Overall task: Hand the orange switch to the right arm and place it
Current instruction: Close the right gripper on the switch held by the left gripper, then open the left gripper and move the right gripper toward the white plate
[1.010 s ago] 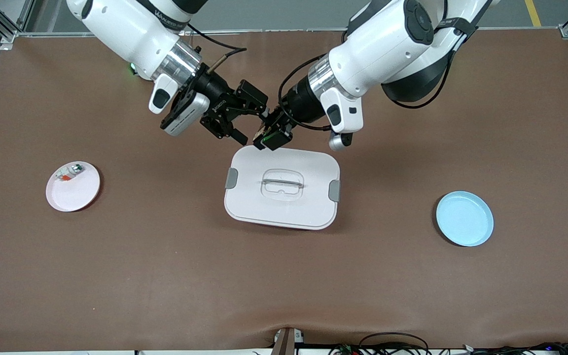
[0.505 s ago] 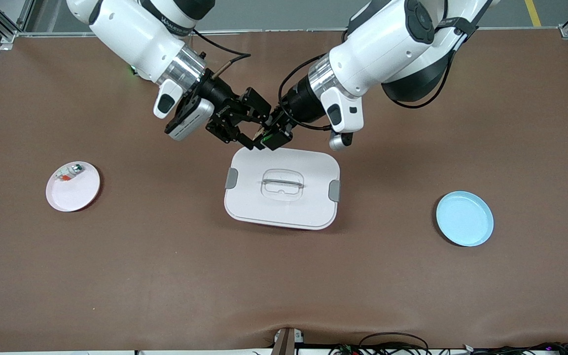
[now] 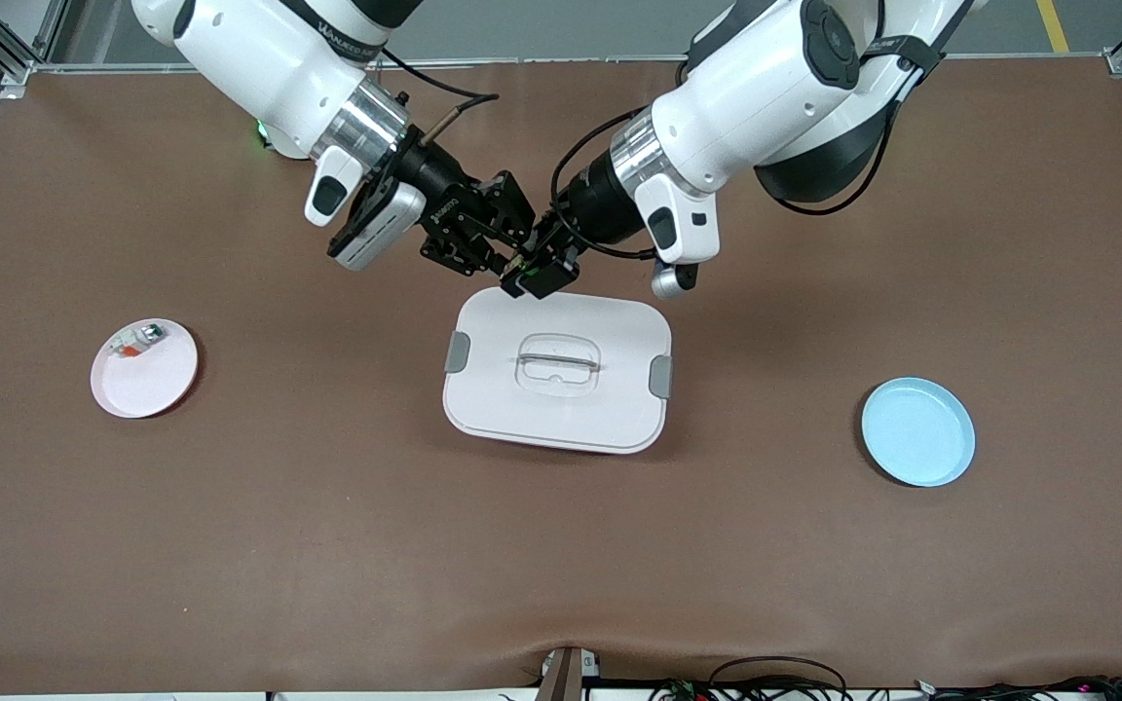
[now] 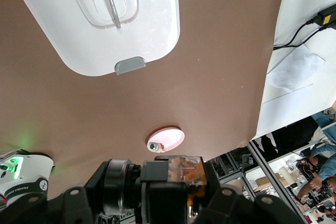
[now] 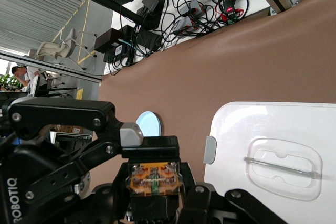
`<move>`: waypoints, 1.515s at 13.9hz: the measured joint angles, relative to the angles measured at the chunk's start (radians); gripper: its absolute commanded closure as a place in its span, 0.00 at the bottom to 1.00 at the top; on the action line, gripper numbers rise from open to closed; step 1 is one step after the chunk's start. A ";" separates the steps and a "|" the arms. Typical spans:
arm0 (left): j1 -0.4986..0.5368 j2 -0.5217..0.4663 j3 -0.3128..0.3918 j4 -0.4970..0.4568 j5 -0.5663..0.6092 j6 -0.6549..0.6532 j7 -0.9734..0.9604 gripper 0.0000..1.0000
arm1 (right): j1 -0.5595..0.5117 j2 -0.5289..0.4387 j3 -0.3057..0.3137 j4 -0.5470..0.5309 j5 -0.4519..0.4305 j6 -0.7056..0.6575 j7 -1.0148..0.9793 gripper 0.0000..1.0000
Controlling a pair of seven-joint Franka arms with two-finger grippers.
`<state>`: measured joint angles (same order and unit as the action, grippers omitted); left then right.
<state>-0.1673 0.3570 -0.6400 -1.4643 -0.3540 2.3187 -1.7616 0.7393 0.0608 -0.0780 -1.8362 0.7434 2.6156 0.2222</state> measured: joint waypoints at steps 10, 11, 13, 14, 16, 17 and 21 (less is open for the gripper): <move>0.035 -0.015 0.004 0.006 0.000 -0.038 0.001 0.00 | -0.010 0.002 -0.018 0.005 -0.015 -0.032 -0.084 1.00; 0.049 -0.016 0.005 0.006 0.000 -0.071 0.001 0.00 | -0.026 0.003 -0.022 0.009 -0.023 -0.063 -0.118 1.00; 0.080 -0.015 0.008 0.000 0.010 -0.117 0.004 0.00 | -0.092 0.007 -0.028 0.031 -0.053 -0.180 -0.207 1.00; 0.093 -0.013 0.009 -0.005 0.029 -0.127 0.005 0.00 | -0.128 0.011 -0.030 0.045 -0.084 -0.240 -0.253 1.00; 0.106 -0.005 0.011 -0.014 0.073 -0.137 0.005 0.00 | -0.187 0.018 -0.033 0.065 -0.160 -0.328 -0.336 1.00; 0.108 0.002 0.011 -0.019 0.097 -0.137 0.005 0.00 | -0.209 0.021 -0.033 0.068 -0.192 -0.362 -0.372 1.00; 0.136 0.022 0.022 -0.052 0.138 -0.137 0.014 0.00 | -0.275 0.025 -0.034 0.075 -0.326 -0.506 -0.510 1.00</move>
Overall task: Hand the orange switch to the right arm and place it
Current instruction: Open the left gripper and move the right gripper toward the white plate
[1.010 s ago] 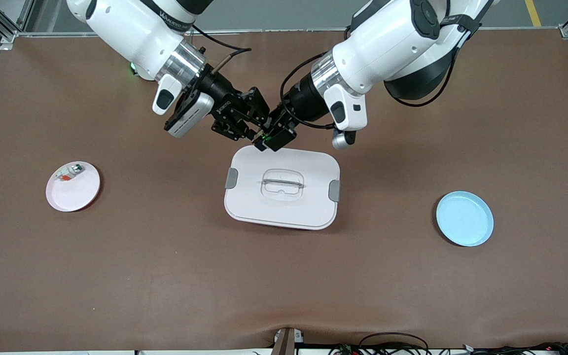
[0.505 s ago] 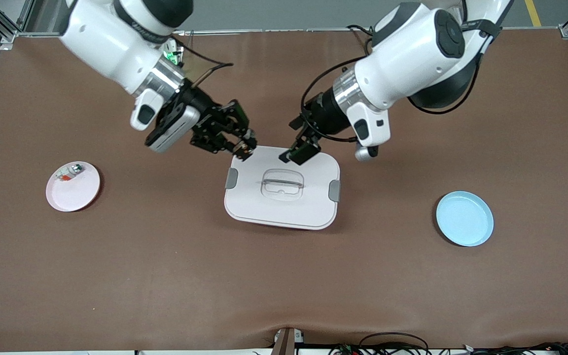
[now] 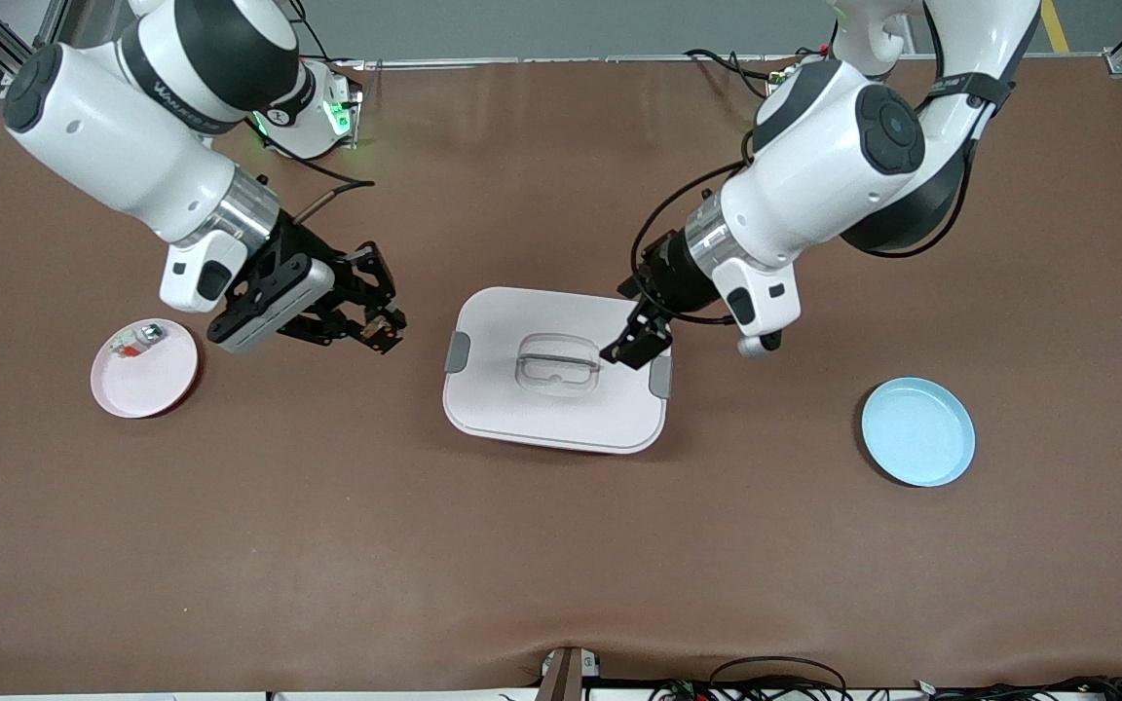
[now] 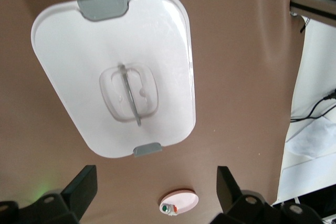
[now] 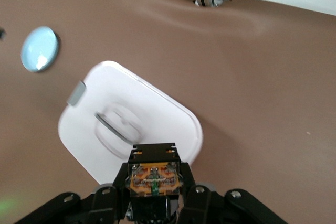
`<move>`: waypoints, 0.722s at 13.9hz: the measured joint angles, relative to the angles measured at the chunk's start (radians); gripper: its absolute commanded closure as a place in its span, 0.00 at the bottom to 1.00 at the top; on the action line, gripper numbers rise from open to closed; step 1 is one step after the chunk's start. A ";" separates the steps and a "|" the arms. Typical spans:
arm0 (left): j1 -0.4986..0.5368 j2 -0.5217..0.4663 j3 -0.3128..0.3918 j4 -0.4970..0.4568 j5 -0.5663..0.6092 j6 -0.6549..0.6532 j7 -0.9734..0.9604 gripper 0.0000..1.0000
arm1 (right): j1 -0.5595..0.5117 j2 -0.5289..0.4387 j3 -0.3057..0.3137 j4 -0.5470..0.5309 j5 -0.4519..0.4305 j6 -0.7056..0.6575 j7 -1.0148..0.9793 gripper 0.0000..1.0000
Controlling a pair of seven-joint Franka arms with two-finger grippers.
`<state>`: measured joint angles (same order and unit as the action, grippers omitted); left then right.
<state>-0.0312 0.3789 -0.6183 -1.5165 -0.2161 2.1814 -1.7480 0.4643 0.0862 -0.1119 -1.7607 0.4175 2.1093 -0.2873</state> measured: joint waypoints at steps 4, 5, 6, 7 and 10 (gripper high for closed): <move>0.040 0.005 0.023 -0.052 0.009 -0.001 0.114 0.00 | -0.067 0.000 -0.001 0.049 -0.133 -0.174 -0.138 1.00; 0.052 0.004 0.023 -0.067 0.029 -0.001 0.145 0.00 | -0.077 -0.001 -0.001 0.058 -0.181 -0.211 -0.173 1.00; 0.062 0.002 0.023 -0.081 0.056 -0.001 0.171 0.00 | -0.086 -0.001 -0.001 0.063 -0.224 -0.243 -0.214 1.00; 0.069 -0.002 0.023 -0.095 0.082 -0.001 0.200 0.00 | -0.096 -0.001 -0.002 0.065 -0.255 -0.270 -0.263 1.00; 0.081 -0.028 0.022 -0.145 0.161 -0.002 0.344 0.00 | -0.159 -0.001 -0.003 0.065 -0.314 -0.320 -0.456 1.00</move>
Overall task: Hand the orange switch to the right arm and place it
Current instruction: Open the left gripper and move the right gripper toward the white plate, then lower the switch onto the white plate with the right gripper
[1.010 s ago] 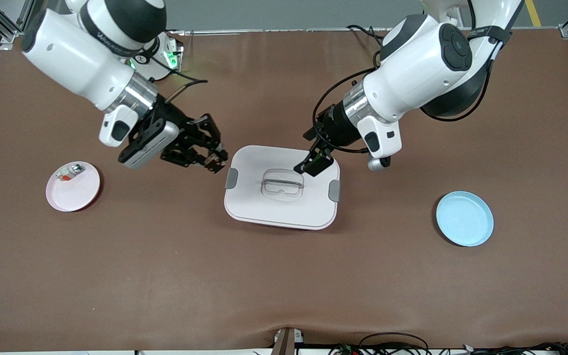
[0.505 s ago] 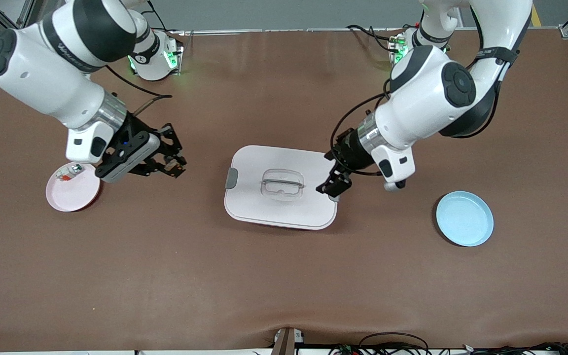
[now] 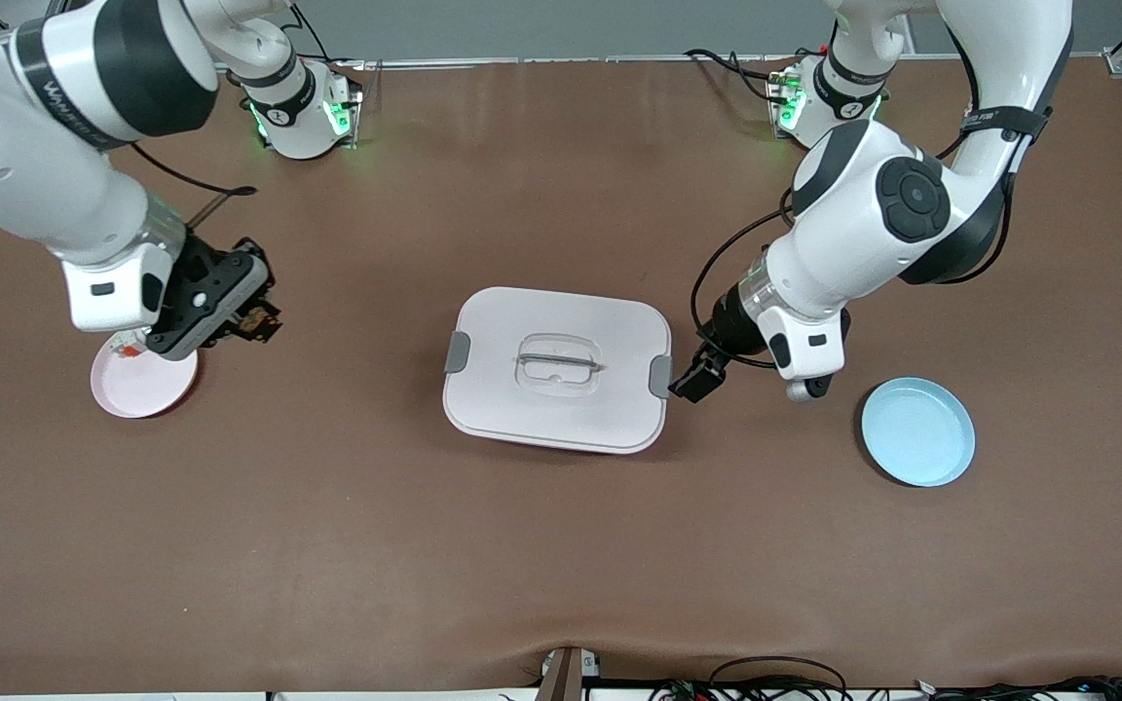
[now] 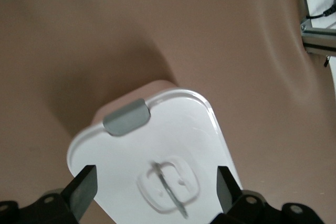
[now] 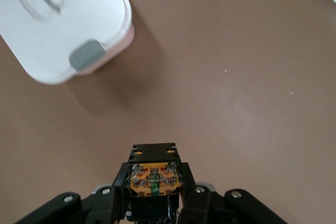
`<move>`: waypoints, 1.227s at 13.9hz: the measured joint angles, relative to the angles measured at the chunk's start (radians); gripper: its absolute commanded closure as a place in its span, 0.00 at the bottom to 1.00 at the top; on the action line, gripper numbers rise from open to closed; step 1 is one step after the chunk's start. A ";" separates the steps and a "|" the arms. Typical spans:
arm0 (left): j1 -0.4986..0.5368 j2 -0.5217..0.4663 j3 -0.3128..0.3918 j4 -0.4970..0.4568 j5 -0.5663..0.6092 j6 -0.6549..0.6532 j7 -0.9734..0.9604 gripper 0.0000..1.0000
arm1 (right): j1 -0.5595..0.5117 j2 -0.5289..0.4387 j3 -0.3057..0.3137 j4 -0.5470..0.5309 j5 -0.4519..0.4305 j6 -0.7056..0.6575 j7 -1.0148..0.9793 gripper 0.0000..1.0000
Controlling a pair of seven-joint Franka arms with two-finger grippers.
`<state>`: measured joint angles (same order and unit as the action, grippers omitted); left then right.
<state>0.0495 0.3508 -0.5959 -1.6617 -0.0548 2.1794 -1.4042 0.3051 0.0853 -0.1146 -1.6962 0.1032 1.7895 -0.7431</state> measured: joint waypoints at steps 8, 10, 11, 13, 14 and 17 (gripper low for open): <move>0.122 -0.056 0.001 -0.096 0.091 -0.003 0.622 0.00 | -0.154 0.001 -0.002 -0.023 -0.054 -0.015 -0.367 1.00; 0.167 -0.058 0.002 -0.104 0.093 -0.025 0.766 0.00 | -0.156 0.001 -0.002 -0.025 -0.066 -0.015 -0.380 1.00; 0.193 -0.059 0.002 -0.104 0.093 -0.041 0.841 0.00 | -0.158 0.001 -0.001 -0.025 -0.068 -0.015 -0.388 1.00; 0.244 -0.067 0.002 -0.104 0.093 -0.070 0.959 0.00 | -0.165 0.001 -0.002 -0.028 -0.071 -0.015 -0.404 1.00; 0.269 -0.075 0.002 -0.105 0.093 -0.081 1.005 0.00 | -0.170 0.001 -0.002 -0.029 -0.071 -0.015 -0.414 1.00; 0.350 -0.113 0.002 -0.120 0.094 -0.099 1.113 0.00 | -0.180 0.001 -0.002 -0.031 -0.081 -0.015 -0.425 1.00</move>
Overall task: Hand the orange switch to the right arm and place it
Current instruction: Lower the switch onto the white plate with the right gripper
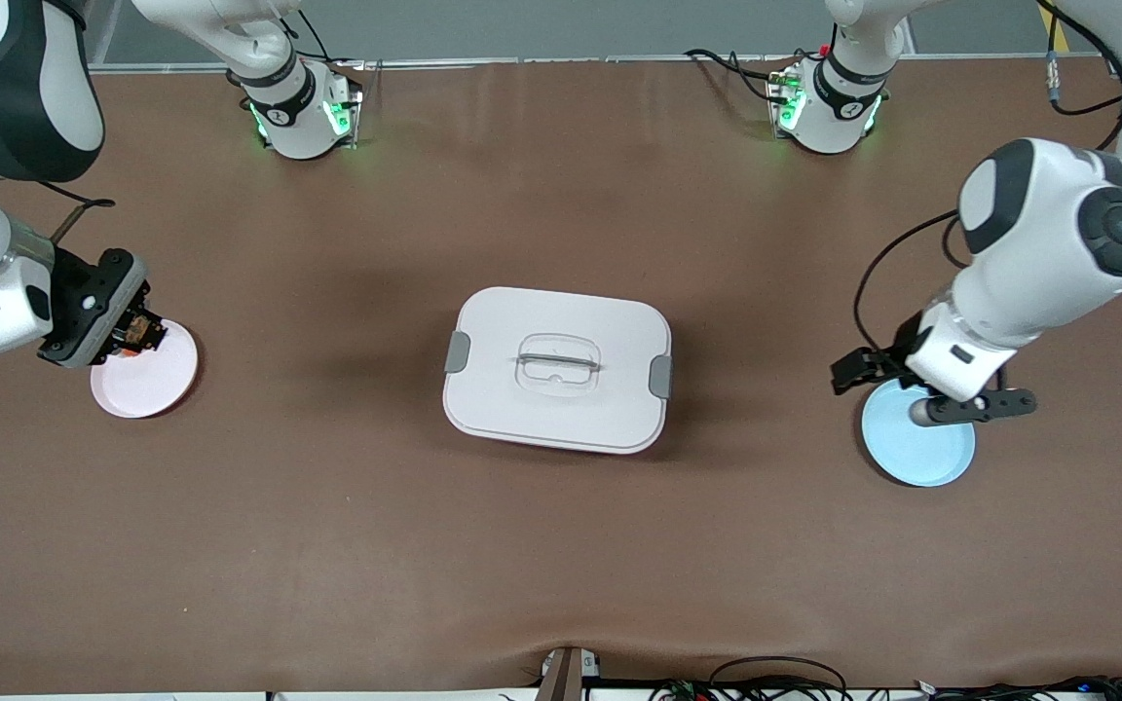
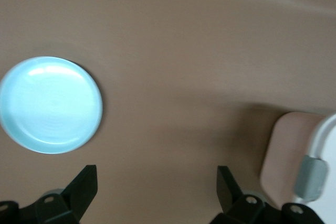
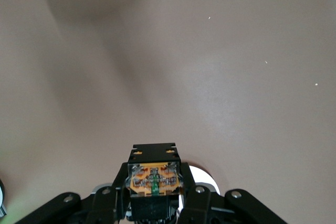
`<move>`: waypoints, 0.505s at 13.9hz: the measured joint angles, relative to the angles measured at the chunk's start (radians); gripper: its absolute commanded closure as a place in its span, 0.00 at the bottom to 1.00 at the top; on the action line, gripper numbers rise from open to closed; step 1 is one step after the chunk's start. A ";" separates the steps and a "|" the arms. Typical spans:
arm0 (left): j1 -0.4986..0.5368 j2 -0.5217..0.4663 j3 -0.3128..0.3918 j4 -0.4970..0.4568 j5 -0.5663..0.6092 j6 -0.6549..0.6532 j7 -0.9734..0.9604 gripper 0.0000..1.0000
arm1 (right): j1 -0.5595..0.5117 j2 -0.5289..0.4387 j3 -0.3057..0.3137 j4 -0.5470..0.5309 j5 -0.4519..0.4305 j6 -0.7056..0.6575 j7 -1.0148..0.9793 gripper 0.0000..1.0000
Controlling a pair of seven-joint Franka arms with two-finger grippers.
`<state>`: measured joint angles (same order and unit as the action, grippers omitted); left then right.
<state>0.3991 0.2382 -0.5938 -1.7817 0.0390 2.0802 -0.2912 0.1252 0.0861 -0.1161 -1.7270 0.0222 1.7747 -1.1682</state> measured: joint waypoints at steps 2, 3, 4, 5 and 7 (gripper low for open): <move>0.051 -0.026 0.000 -0.007 0.000 -0.017 0.056 0.00 | -0.001 -0.001 0.000 -0.009 -0.003 0.000 0.000 1.00; 0.077 -0.036 0.000 -0.007 0.000 -0.024 0.076 0.00 | -0.002 -0.002 0.000 -0.018 -0.004 0.002 0.000 1.00; 0.106 -0.047 0.000 -0.007 0.000 -0.027 0.108 0.00 | -0.004 -0.003 0.000 -0.027 -0.007 0.004 0.000 1.00; 0.137 -0.057 0.000 -0.007 0.000 -0.032 0.148 0.00 | -0.007 -0.006 0.000 -0.031 -0.016 0.005 0.000 1.00; 0.182 -0.082 0.000 -0.007 -0.002 -0.048 0.189 0.00 | -0.014 -0.022 0.000 -0.049 -0.035 0.005 0.000 1.00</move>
<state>0.5815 0.1565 -0.5937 -1.7885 0.0365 2.0322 -0.1021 0.1114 0.0637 -0.1163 -1.7756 -0.0132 1.7796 -1.1684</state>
